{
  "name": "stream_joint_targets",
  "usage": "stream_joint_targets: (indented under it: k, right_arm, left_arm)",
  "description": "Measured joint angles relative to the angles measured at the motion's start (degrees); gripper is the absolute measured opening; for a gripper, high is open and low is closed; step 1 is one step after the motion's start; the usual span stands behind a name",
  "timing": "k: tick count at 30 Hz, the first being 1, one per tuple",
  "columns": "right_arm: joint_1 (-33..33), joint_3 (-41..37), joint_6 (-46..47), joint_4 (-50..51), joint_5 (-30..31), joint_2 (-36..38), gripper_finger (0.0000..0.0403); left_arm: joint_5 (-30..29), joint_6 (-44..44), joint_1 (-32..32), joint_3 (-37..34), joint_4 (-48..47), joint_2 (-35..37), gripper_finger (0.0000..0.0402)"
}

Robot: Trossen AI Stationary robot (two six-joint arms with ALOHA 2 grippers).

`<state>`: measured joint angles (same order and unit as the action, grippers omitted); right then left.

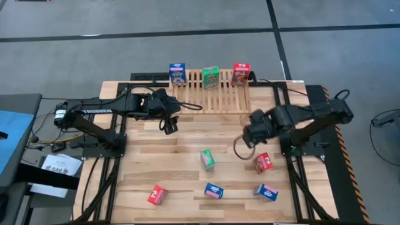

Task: Stack cereal on shelf
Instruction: Put the top red cereal box on the shelf aligned with the other red cereal box

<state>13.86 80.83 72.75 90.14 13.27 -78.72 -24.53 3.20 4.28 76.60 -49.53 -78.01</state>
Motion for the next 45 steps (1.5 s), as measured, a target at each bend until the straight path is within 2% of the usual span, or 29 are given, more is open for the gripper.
stream_joint_targets:
  k: [6,12,18,32,45]
  right_arm:
    - [8.9,-4.6,15.4,-0.6,-1.3,0.5,0.026]
    - [16.0,-8.3,25.2,-3.2,-1.4,0.4,0.0261]
    - [20.3,-12.7,31.1,-8.8,-2.0,0.5,0.0261]
    - [25.2,-19.3,36.9,-15.6,-3.1,-1.6,0.0261]
    - [25.1,-17.9,36.3,-15.6,-2.9,-2.2,0.0261]
  left_arm:
    - [0.0,0.0,0.0,0.0,0.0,0.0,0.0227]
    - [0.0,0.0,0.0,0.0,0.0,0.0,0.0227]
    - [0.0,0.0,0.0,0.0,0.0,0.0,0.0227]
    - [0.0,0.0,0.0,0.0,0.0,0.0,0.0227]
    - [0.0,0.0,0.0,0.0,0.0,0.0,0.0227]
